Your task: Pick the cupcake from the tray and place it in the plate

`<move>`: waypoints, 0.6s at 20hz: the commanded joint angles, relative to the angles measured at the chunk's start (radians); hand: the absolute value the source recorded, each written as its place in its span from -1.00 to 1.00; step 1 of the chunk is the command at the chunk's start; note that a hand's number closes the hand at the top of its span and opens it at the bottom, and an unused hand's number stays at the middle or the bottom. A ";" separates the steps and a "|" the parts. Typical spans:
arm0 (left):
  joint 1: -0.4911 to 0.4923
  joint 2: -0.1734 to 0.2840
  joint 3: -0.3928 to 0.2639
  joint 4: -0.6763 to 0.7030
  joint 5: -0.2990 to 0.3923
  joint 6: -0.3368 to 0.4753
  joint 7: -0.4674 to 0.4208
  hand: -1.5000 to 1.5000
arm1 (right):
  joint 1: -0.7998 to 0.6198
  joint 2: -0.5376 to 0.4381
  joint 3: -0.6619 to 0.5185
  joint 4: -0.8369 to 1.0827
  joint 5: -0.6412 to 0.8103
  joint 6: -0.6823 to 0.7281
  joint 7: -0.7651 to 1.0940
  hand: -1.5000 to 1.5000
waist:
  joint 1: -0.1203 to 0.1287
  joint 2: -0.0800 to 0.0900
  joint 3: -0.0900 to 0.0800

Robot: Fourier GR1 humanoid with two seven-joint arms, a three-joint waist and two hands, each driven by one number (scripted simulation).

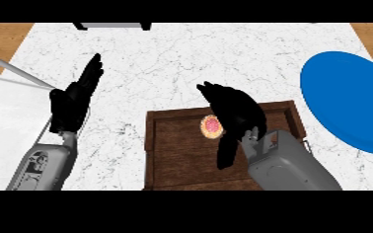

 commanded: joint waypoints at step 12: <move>0.011 0.000 0.084 -0.027 -0.037 -0.059 0.005 0.00 | 0.098 0.088 -0.034 0.093 0.214 0.019 -0.143 1.00 | 0.000 0.000 0.000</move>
